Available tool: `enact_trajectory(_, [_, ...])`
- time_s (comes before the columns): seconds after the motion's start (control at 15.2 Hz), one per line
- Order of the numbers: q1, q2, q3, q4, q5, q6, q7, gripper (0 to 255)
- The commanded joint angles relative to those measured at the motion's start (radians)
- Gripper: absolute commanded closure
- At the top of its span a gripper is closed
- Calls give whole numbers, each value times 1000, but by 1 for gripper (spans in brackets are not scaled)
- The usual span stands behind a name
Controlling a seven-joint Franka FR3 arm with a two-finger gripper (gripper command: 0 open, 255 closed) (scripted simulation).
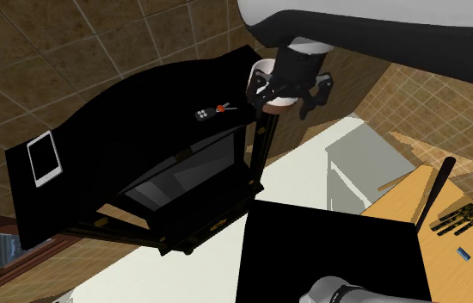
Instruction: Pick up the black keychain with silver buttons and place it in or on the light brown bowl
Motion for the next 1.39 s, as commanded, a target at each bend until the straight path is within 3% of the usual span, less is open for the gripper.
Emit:
enact_trajectory(0.0, [6,56,22,23,8,44,25,0])
enact_trajectory(0.46, [39,284,105,153,-7,177,143,0])
enact_trajectory(0.92, [97,533,150,339,-86,268,274,0])
enact_trajectory(1.32, [115,582,149,323,-106,334,292,0])
